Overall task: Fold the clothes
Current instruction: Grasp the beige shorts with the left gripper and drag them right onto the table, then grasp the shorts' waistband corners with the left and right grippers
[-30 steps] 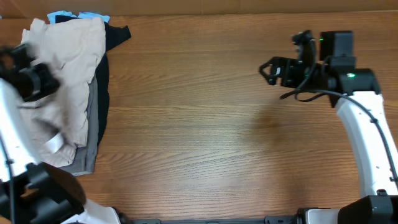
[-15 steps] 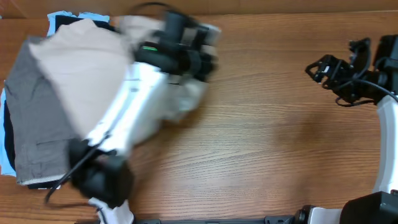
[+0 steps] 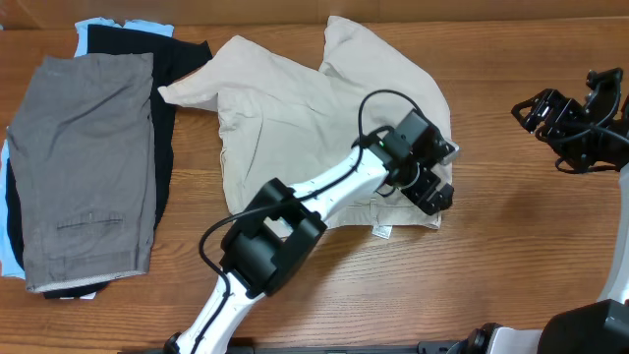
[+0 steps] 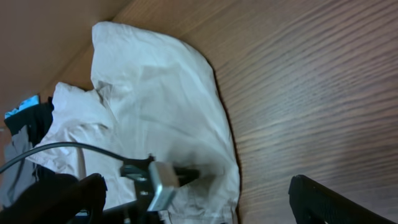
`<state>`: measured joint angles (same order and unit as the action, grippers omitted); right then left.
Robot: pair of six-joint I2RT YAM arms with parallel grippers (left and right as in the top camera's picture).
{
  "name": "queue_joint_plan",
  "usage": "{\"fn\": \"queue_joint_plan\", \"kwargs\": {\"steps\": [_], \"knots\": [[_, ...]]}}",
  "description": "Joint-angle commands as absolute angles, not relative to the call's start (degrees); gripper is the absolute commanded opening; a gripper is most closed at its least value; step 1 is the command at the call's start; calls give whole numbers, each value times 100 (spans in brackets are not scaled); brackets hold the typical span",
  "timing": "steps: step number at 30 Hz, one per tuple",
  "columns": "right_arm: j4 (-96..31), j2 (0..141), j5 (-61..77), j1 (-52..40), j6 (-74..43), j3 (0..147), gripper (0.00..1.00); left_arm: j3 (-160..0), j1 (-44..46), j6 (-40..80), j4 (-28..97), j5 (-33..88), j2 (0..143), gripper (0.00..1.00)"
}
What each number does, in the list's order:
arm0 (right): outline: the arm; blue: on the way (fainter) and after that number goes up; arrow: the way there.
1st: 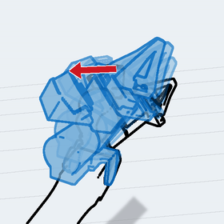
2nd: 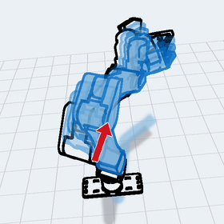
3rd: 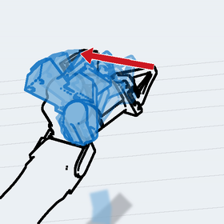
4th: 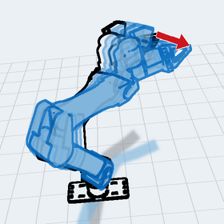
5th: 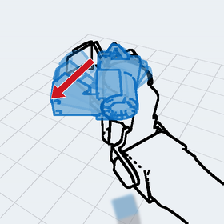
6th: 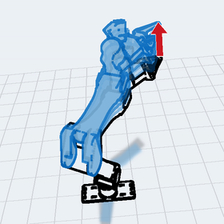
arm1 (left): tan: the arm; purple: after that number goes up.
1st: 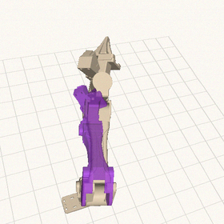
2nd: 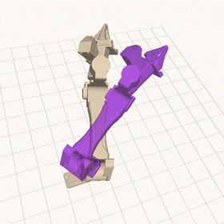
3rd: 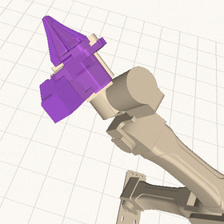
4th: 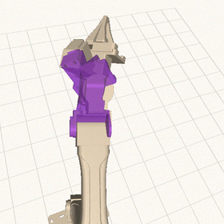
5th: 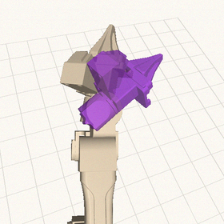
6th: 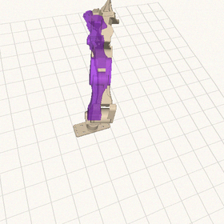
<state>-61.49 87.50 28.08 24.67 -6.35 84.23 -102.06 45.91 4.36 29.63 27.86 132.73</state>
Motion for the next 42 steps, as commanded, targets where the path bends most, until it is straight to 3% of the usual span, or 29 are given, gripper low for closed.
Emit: {"fn": "queue_joint_plan", "kwargs": {"steps": [1, 10, 14, 20, 23, 31, 39, 42], "knots": [[-6066, 8746, 2810, 2488, -493, 8600, 99, -10763, 4136, 495, 3465, 2722, 12608, 100], [-6309, 8805, 2783, 2095, -270, 8584, 99, -11616, 3122, 526, 5564, 2471, 11194, 100], [-6737, 8899, 2707, 1890, -303, 8578, 94, -11614, 2676, 1083, 6906, 1085, 10742, 100], [-6851, 8930, 2596, 1841, -301, 8178, 90, -11603, 2165, 1256, 8604, 375, 10444, 100], [-6722, 8930, 2578, 1841, -351, 7767, 82, -11515, 2167, 1804, 9015, -504, 10409, 100], [-6038, 8930, 2574, 1831, -471, 6825, 82, -9843, 2187, 2545, 8613, -639, 9548, 100], [-5756, 8930, 2456, 1745, -554, 6630, 82, -7091, 2189, 3516, 6869, 141, 8403, 100], [-5662, 8938, 2182, 1468, -626, 6595, 77, -6222, 2189, 3850, 6267, 303, 8359, 100]]}}
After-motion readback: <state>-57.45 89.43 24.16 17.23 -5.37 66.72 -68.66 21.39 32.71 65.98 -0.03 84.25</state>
